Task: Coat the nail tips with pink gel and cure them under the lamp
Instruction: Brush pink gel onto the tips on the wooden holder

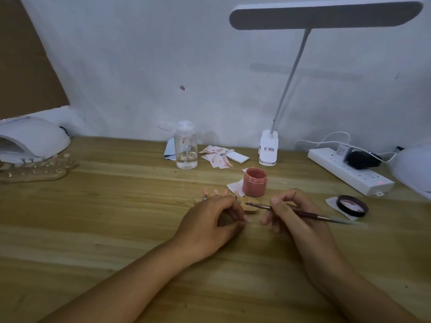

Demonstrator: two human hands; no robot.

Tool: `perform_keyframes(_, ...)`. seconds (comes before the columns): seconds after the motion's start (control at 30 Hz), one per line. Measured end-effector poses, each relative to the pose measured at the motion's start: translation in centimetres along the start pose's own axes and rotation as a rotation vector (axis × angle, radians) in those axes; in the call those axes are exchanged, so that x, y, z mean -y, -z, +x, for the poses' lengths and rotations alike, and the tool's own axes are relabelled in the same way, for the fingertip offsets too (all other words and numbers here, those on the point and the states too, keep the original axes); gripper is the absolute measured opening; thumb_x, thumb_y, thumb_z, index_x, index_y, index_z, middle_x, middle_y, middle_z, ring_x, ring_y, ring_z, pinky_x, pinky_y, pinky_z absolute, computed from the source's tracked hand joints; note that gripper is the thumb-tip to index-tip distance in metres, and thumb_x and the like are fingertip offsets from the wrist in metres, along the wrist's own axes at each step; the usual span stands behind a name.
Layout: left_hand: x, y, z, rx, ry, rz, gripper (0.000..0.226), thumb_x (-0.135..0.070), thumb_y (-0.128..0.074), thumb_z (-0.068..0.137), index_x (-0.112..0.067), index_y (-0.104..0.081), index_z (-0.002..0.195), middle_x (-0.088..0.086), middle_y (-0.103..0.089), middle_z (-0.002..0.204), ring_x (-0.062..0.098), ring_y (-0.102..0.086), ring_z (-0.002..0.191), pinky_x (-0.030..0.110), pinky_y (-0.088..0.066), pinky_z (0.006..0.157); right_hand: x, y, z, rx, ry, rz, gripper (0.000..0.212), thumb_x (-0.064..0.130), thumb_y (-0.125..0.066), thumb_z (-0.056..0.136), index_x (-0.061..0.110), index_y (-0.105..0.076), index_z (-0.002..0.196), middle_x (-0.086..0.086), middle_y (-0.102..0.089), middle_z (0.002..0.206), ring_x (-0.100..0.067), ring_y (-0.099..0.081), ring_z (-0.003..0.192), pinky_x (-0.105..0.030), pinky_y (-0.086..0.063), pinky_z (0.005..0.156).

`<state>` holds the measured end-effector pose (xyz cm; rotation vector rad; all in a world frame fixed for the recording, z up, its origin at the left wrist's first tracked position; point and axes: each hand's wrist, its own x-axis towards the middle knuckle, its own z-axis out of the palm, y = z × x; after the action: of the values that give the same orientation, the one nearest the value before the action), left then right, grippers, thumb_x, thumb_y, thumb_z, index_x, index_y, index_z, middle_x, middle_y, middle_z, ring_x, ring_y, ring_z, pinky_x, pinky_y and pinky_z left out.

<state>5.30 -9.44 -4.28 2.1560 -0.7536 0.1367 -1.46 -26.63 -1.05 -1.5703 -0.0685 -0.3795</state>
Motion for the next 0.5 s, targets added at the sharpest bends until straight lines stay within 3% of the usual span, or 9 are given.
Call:
perform_keyframes(0.1, -0.06, 0.06, -0.02, 0.003, -0.002, 0.008, 0.008, -0.023, -0.075, 0.084, -0.026, -0.070, 0.089, -0.021, -0.067, 0.087, -0.013, -0.052, 0.070, 0.019, -0.035, 0.063, -0.05, 0.20, 0.15, -0.007, -0.022, 0.001, 0.015, 0.005, -0.065, 0.085, -0.005, -0.054, 0.084, -0.007, -0.067, 0.064, -0.008, -0.052, 0.056, -0.015, -0.044, 0.053)
perform_keyframes(0.27, -0.14, 0.12, -0.12, 0.005, -0.002, 0.047, 0.012, -0.029, -0.076, 0.083, -0.035, -0.066, 0.084, -0.021, -0.066, 0.090, -0.010, -0.051, 0.071, 0.022, -0.035, 0.064, -0.43, 0.34, 0.32, -0.044, -0.084, -0.031, 0.017, -0.003, -0.056, 0.088, -0.002, -0.047, 0.073, -0.008, -0.058, 0.051, -0.009, -0.048, 0.046, -0.016, -0.040, 0.046)
perform_keyframes(0.4, -0.19, 0.13, -0.13, 0.010, -0.004, 0.041, 0.016, -0.028, -0.076, 0.083, -0.040, -0.064, 0.082, -0.033, -0.064, 0.084, -0.012, -0.053, 0.067, 0.015, -0.033, 0.060, -0.34, 0.32, 0.37, -0.011, -0.114, -0.061, 0.016, -0.002, -0.055, 0.088, -0.008, -0.046, 0.076, -0.010, -0.063, 0.053, -0.009, -0.049, 0.045, -0.016, -0.042, 0.045)
perform_keyframes(0.5, -0.15, 0.09, -0.13, 0.006, -0.018, 0.047, 0.018, -0.026, -0.076, 0.083, -0.039, -0.063, 0.081, -0.030, -0.064, 0.082, -0.016, -0.052, 0.067, 0.009, -0.030, 0.059, -0.31, 0.21, 0.39, 0.023, -0.128, -0.107, 0.014, -0.004, -0.056, 0.086, -0.007, -0.046, 0.076, -0.013, -0.065, 0.056, -0.010, -0.051, 0.046, -0.016, -0.042, 0.045)
